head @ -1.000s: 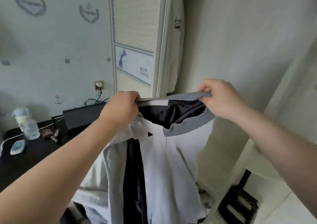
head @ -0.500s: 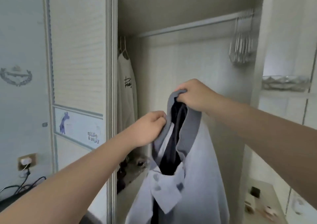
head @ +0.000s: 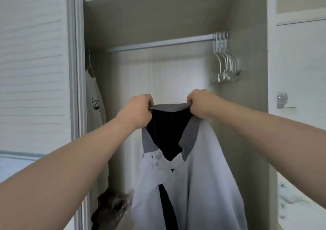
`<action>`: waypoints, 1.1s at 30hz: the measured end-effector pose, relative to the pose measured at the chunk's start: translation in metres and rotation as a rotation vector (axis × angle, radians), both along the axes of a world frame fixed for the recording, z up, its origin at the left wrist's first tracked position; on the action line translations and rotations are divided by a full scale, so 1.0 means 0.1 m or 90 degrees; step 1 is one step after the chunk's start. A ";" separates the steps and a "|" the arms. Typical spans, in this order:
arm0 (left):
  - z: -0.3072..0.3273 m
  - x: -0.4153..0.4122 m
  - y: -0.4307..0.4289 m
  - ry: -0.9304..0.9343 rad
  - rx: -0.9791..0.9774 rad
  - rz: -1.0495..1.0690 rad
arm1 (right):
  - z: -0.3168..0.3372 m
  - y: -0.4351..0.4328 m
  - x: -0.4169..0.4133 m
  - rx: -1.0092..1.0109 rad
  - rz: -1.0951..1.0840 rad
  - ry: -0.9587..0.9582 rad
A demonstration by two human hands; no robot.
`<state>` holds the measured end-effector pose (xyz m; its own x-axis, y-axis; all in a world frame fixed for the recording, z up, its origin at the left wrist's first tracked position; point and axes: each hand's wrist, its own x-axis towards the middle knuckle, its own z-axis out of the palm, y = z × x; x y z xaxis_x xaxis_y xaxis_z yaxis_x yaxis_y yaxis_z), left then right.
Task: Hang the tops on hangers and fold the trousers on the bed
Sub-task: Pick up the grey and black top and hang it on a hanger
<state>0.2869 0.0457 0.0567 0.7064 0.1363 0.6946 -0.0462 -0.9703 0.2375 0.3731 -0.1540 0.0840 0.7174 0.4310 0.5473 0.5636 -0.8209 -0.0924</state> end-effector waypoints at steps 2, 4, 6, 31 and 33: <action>0.18 0.06 0.10 0.015 0.036 0.014 | -0.06 -0.07 0.15 -0.005 -0.078 -0.029; 0.32 0.12 0.19 0.021 0.047 0.037 | -0.06 -0.15 0.27 -0.010 -0.128 -0.031; 0.43 0.16 0.30 0.019 0.034 0.067 | -0.01 -0.20 0.35 -0.029 -0.174 -0.015; 0.65 0.23 0.64 0.142 -0.354 -0.257 | 0.47 -0.12 0.36 0.536 0.332 0.444; 0.72 0.21 0.62 0.173 -0.174 -0.146 | 0.53 -0.11 0.32 0.439 0.358 0.457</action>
<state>0.3076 0.1080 0.1288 0.8916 0.1074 0.4400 -0.1540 -0.8417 0.5175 0.4053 -0.1646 0.1374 0.7607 0.5569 0.3335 0.4699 -0.1180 -0.8748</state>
